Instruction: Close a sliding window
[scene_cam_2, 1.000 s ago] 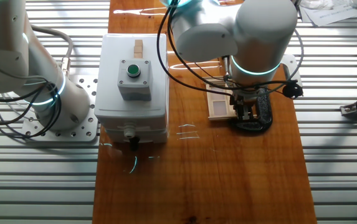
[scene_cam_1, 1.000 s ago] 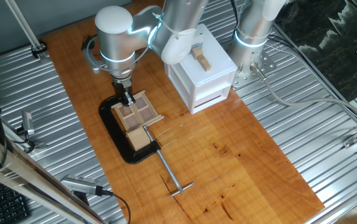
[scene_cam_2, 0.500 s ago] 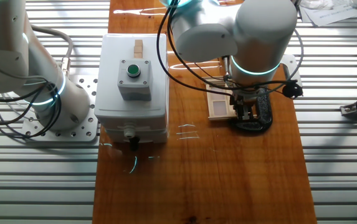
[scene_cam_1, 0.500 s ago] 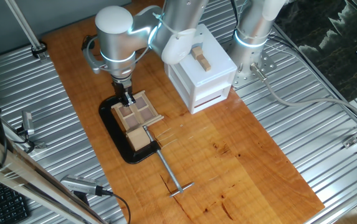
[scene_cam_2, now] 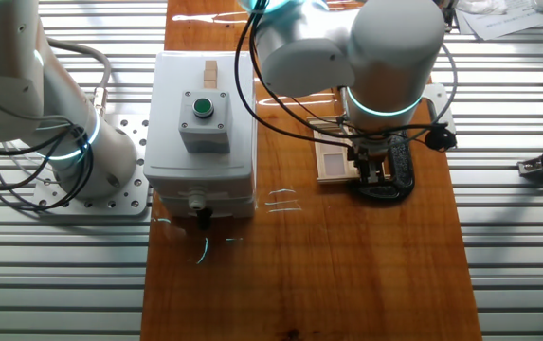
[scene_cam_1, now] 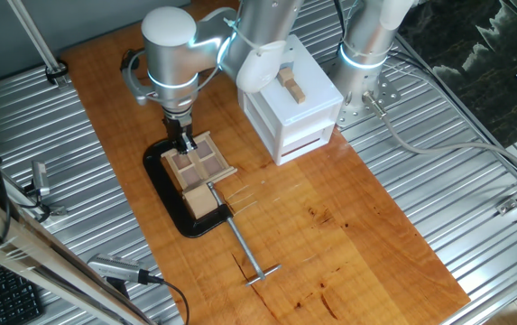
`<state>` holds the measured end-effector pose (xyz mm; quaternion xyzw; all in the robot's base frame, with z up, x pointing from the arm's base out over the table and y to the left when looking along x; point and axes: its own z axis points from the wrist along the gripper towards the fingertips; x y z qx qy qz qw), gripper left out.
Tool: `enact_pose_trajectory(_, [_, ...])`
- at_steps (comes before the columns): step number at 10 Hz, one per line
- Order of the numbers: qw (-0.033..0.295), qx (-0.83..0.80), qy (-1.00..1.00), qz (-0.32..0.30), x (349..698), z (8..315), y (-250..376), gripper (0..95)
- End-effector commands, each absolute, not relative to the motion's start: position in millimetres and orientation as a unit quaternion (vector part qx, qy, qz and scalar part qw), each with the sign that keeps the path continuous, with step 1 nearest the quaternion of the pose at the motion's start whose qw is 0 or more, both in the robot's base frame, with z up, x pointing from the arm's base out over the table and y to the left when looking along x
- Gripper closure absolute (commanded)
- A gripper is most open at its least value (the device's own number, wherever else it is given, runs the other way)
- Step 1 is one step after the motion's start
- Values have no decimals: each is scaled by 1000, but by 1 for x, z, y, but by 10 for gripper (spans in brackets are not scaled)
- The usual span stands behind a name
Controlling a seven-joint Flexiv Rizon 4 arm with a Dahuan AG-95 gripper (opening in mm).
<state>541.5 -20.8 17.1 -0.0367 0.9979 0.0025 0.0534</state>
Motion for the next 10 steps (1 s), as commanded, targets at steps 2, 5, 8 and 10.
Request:
enact_pose_trajectory(2, [52,-39,998,-6,543,-6,-22,950])
enact_pose_trajectory(5, [52,-44,998,-8,543,-6,-23,950])
enact_pose_trajectory(8, [56,-50,997,-12,542,-8,-24,950])
enact_pose_trajectory(10, [57,-50,997,-13,542,-10,-24,950])
